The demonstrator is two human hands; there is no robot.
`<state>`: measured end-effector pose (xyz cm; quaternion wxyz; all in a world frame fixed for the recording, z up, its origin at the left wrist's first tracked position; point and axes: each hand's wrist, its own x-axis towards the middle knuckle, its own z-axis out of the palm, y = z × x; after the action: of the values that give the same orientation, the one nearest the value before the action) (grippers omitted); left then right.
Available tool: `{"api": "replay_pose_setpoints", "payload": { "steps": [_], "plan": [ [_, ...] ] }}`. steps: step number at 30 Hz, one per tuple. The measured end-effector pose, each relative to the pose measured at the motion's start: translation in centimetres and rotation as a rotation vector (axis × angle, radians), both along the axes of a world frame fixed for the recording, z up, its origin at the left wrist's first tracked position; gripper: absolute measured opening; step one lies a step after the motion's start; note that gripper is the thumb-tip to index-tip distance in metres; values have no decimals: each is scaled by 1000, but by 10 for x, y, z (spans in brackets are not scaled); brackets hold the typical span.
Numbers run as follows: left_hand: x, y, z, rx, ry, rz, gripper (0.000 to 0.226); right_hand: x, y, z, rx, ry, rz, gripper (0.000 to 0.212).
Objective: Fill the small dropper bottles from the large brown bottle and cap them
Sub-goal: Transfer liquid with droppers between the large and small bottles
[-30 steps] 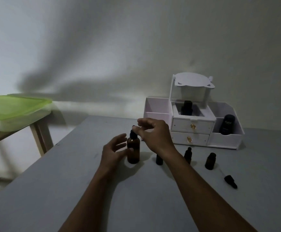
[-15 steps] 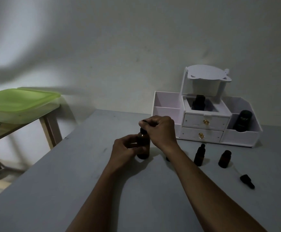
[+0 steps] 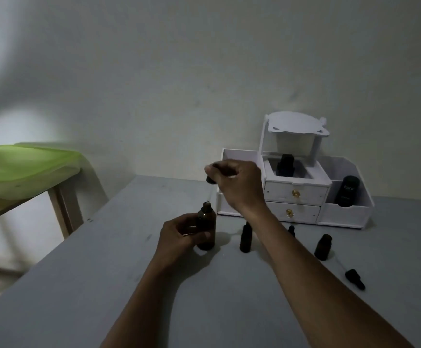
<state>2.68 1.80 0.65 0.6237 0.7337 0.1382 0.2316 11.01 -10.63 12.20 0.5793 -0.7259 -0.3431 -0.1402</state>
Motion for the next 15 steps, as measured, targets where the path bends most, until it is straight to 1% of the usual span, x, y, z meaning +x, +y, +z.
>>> {"api": "replay_pose_setpoints", "payload": {
  "steps": [2,3,5,6,8,10,12,13,15],
  "plan": [
    [-4,-2,2,17,-60,2,40,0,-7,22,62,-26,11,15],
    [-6,-4,3,41,-96,21,45,0,-12,32,101,-31,15,15],
    [-6,-6,5,132,-179,133,64,0,-26,49,181,-45,13,14],
    [-6,-7,7,182,-228,212,67,0,-35,55,211,-55,7,14],
    [-9,-13,14,287,-353,362,61,1,-54,62,248,-69,-1,13],
    [-13,-25,24,407,-482,427,49,2,-75,63,265,-74,0,10],
    [-15,-49,36,503,-592,396,34,6,-102,58,265,-104,-35,7],
    [-15,-63,42,520,-624,353,28,8,-114,54,257,-123,-65,7],
    [-13,-96,50,486,-629,225,20,14,-140,43,220,-144,-166,8]
  ]
}}
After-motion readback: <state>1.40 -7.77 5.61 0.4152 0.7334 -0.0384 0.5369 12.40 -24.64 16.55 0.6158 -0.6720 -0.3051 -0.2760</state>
